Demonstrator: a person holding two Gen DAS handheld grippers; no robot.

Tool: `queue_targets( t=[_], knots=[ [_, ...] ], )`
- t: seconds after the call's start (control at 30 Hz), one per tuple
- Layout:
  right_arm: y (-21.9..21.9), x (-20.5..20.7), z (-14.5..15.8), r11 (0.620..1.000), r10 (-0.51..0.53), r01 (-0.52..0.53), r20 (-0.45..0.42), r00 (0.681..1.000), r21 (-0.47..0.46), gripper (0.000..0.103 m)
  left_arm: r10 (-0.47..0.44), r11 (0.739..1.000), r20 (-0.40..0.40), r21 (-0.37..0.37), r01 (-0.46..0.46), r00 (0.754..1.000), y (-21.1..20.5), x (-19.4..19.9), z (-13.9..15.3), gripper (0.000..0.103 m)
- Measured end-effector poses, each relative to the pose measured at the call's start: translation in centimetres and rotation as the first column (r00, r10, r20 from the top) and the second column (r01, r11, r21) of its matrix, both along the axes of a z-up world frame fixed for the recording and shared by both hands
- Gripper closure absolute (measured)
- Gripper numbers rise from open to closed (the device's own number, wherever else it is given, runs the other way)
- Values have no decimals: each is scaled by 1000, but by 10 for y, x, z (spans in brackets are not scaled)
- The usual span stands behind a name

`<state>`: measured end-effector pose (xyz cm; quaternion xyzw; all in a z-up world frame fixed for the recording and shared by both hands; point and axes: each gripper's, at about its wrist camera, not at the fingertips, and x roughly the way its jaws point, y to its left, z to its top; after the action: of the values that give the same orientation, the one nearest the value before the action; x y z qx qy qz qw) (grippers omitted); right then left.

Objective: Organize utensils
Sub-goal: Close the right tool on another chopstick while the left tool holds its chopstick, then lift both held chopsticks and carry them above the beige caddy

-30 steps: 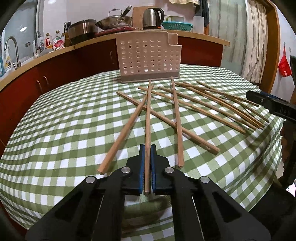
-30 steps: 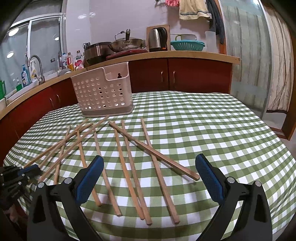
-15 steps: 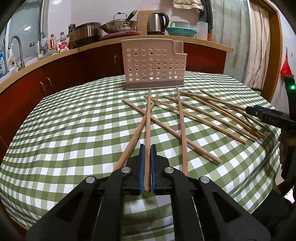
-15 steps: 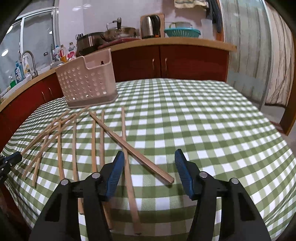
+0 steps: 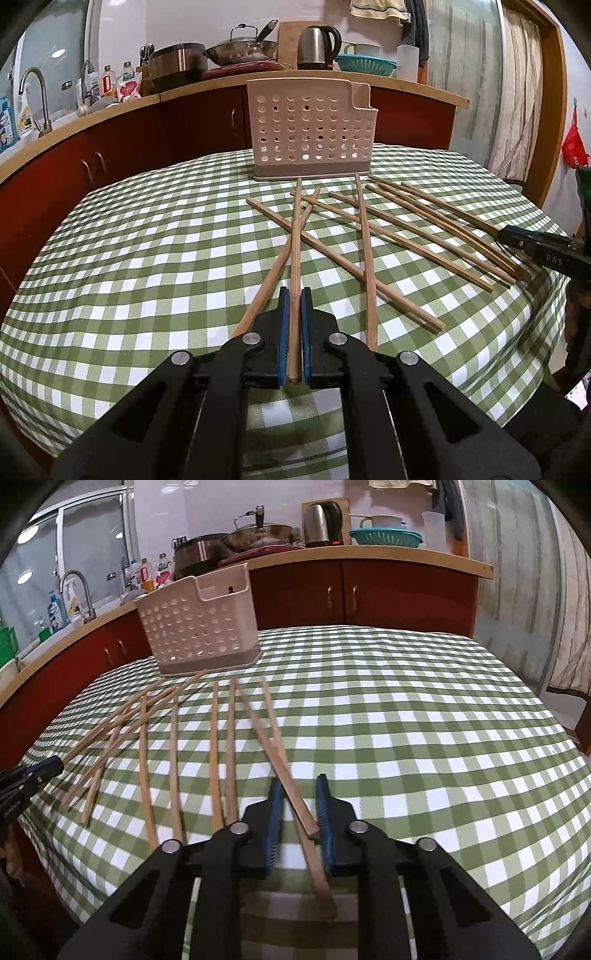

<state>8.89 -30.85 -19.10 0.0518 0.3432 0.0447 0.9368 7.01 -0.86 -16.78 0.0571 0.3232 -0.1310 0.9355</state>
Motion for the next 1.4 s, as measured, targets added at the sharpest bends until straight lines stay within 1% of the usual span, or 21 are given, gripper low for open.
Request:
queue_targets(
  t=[0.07,0.27,0.63,0.9,1.17,1.4],
  knots=[
    [3,-3,0,1000,12,-12,2,1000,-5,91,0,1000,1,0,0,1000,0,-1,0,97],
    [11,-12,6,999,41,-41,39,998,-14,96,6,1000,5,-3,-6,1000,0,-3,2,97],
    [23,-21,29,997,65,-61,122,990,-42,96,12,1000,56,-25,-10,998,3,-11,15,97],
    [24,-23,38,997,62,-56,151,987,-48,96,22,999,85,-30,-19,996,5,-13,24,97],
    [26,-25,45,997,56,-47,173,983,-53,96,38,999,139,-28,-34,990,8,-18,36,97],
    [28,-29,60,998,51,-42,215,975,-50,96,45,998,179,-41,-38,983,8,-23,50,97]
  ],
)
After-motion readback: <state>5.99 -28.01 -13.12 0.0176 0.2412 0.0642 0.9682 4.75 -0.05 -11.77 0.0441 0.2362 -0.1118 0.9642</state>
